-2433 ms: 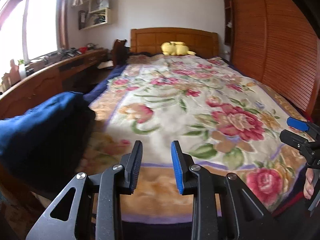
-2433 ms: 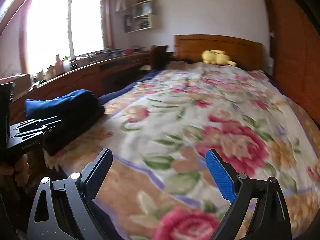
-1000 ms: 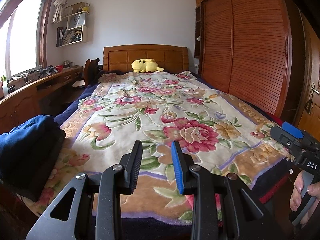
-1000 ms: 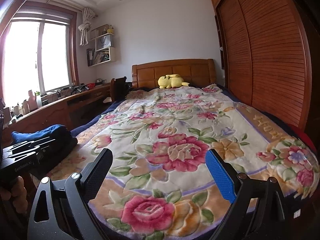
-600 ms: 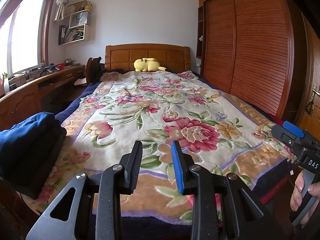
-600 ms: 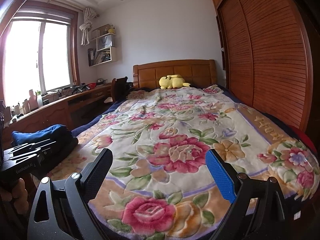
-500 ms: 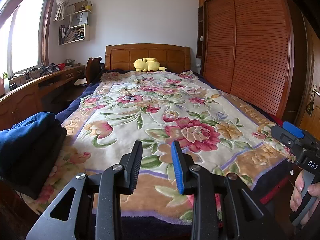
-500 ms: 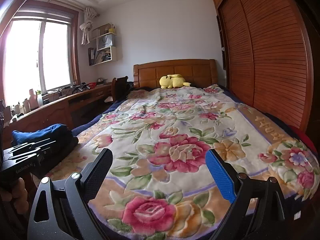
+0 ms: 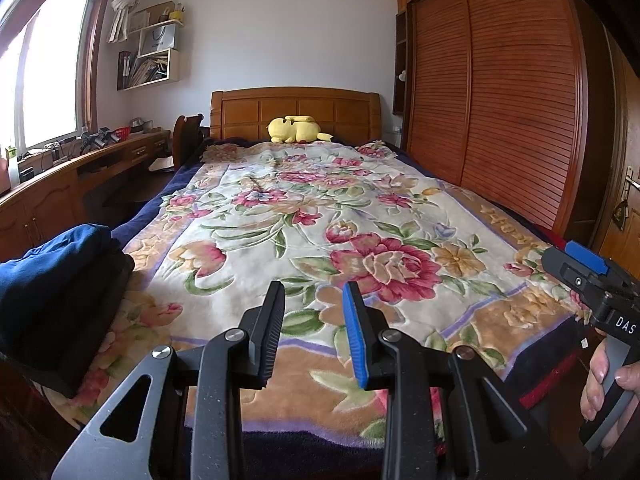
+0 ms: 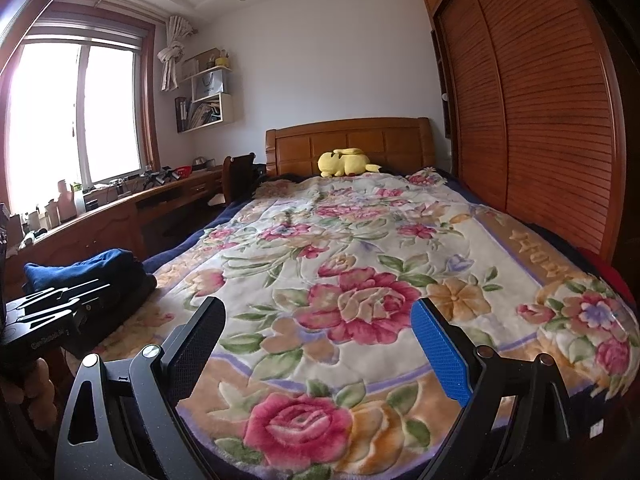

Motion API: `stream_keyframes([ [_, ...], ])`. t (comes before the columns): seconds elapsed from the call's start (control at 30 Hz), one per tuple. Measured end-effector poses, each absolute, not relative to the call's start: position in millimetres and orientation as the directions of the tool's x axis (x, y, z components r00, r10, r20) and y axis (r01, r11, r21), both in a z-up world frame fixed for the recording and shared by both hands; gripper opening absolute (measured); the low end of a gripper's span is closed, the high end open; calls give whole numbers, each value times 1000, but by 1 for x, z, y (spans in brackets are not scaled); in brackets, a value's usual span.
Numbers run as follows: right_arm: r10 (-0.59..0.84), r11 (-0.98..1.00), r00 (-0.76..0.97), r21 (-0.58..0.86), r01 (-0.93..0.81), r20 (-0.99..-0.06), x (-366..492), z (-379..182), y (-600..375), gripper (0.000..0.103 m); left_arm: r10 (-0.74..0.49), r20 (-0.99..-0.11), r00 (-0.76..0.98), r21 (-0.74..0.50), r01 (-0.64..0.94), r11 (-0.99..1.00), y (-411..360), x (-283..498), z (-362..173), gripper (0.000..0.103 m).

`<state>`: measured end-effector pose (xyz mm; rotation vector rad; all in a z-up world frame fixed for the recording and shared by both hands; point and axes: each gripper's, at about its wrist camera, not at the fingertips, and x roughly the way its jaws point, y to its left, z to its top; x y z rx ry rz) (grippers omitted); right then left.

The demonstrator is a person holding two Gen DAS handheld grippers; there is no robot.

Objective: Fold large clothes

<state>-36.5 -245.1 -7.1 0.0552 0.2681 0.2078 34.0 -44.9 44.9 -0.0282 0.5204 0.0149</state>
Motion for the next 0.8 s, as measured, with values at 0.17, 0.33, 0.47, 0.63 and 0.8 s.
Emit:
stream_keyframes([
  [0.17,212,977,943,82,-197,-257,-37,-7,-245,94,7,-496,868,-24,-22,999,-45,33,45,31],
  [0.33,212,977,943,81,-198,-258,-37,-7,-245,94,9,-496,868,-24,-24,999,-44,34,45,31],
  [0.47,213,977,942,82,-199,-258,-37,-7,-245,94,9,-497,868,-24,-24,999,-44,34,44,31],
  [0.63,214,976,943,80,-200,-256,-37,-7,-244,94,9,-496,868,-24,-24,999,-45,34,45,31],
  [0.8,216,976,942,81,-201,-256,-37,-7,-245,94,10,-498,867,-24,-25,999,-43,34,44,31],
])
